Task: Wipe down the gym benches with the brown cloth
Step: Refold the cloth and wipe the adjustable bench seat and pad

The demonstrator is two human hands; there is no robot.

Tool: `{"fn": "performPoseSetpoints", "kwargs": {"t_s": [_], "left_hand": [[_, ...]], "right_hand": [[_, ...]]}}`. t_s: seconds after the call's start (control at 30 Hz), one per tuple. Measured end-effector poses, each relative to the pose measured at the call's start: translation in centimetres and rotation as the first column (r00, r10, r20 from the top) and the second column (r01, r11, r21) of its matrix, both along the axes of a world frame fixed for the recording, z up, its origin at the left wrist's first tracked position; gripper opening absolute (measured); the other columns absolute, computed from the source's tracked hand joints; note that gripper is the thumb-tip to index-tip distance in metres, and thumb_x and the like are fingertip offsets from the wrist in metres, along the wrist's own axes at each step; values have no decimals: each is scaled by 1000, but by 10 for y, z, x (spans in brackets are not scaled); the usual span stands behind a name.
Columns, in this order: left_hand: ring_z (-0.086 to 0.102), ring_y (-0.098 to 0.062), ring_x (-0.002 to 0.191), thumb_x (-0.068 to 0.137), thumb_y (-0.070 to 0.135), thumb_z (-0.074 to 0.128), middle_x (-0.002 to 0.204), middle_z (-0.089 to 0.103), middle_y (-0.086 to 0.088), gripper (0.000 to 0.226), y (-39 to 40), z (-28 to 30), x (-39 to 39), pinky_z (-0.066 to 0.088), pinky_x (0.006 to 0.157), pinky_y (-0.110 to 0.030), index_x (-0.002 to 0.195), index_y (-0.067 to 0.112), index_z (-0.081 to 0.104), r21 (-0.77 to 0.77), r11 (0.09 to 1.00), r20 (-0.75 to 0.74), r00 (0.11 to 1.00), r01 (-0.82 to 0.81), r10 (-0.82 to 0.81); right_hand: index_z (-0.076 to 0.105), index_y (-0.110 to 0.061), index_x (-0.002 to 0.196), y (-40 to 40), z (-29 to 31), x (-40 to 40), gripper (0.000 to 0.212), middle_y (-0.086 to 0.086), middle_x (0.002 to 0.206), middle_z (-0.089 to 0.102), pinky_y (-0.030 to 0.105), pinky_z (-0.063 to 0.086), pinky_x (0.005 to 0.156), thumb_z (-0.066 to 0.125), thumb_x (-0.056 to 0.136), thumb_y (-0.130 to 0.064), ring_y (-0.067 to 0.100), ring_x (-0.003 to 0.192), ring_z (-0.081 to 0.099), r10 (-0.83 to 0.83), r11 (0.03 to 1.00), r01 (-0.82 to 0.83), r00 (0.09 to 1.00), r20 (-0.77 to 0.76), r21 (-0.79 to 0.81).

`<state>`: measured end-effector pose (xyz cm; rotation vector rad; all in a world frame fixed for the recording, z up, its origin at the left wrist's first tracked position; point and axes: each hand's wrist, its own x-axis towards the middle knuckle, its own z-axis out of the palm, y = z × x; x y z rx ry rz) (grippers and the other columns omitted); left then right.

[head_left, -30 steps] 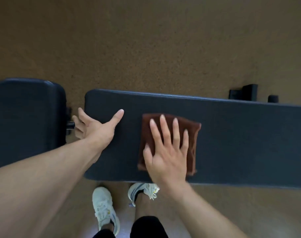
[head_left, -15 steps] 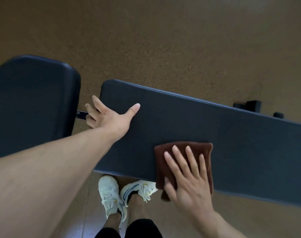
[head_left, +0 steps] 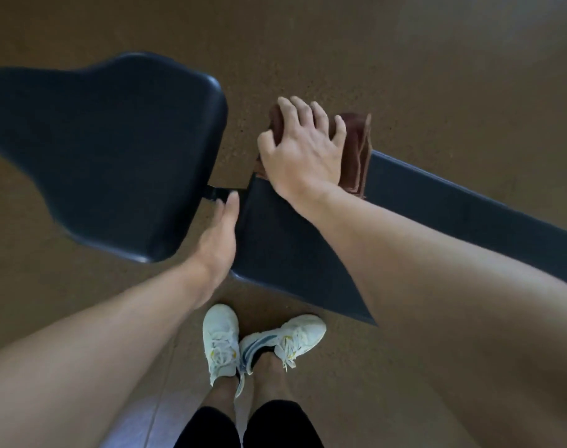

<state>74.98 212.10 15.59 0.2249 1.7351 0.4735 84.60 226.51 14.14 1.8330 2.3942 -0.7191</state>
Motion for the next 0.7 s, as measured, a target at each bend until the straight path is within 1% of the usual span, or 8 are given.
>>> {"fn": "performPoseSetpoints", "kwargs": {"t_s": [0.07,0.2,0.27,0.37,0.43,0.53,0.63,0.7], "left_hand": [[30,-27,150,95,73,25,162,33,2,74,-54,0,5,18,122,-44,158,34,28,-84,996,-169,985,24,-38],[32,-28,149,100,62,27,163,33,-1,64,-130,1,-7,24,118,-45,158,33,23,-133,965,-278,926,225,-255],[28,-22,151,99,64,26,165,28,2,67,-138,4,-9,24,120,-44,159,34,19,-73,958,-351,892,276,-284],[14,-9,153,98,62,36,168,16,9,73,-126,18,-1,17,121,-36,160,31,13,69,887,-521,774,457,-358],[1,-7,155,93,55,58,169,5,10,89,-106,23,5,10,125,-35,161,30,7,125,738,-616,635,663,-466],[-20,-6,152,83,53,73,168,-15,10,111,-71,28,26,-2,125,-35,159,34,-5,155,418,-682,404,895,-610],[-36,-9,147,83,59,70,162,-34,9,119,-34,27,63,-10,125,-41,157,34,-19,107,213,-676,229,971,-701],[-47,-17,141,80,69,64,156,-46,6,126,-14,24,97,-18,122,-52,152,33,-33,17,45,-655,45,999,-754]], "right_hand": [[35,-26,162,-36,0,-9,66,-4,173,21,53,-6,129,37,99,-48,24,163,1,165,985,-167,986,31,42],[50,-23,154,-133,2,5,63,-3,167,38,55,4,130,44,96,-45,25,162,12,444,889,-442,896,8,119],[43,-25,158,-167,1,23,61,-5,170,32,55,6,130,45,100,-44,24,162,10,439,892,-436,898,-1,120],[39,-29,161,-199,0,67,58,-7,171,30,57,13,129,50,105,-42,24,162,15,306,941,-299,952,-22,157],[38,-31,161,-222,-4,104,58,-9,170,30,59,19,128,51,105,-44,24,161,19,135,980,-133,991,-5,149],[31,-34,161,-248,-6,157,64,-8,170,28,58,14,128,45,102,-53,23,161,18,-194,980,188,975,104,64],[14,-43,163,-244,0,197,64,-15,174,7,50,-2,130,24,104,-63,10,161,-11,-574,811,584,805,154,-30],[3,-47,161,-226,5,216,60,-20,173,-7,46,-13,129,21,106,-62,3,155,-26,-684,716,694,719,126,-76]]}}
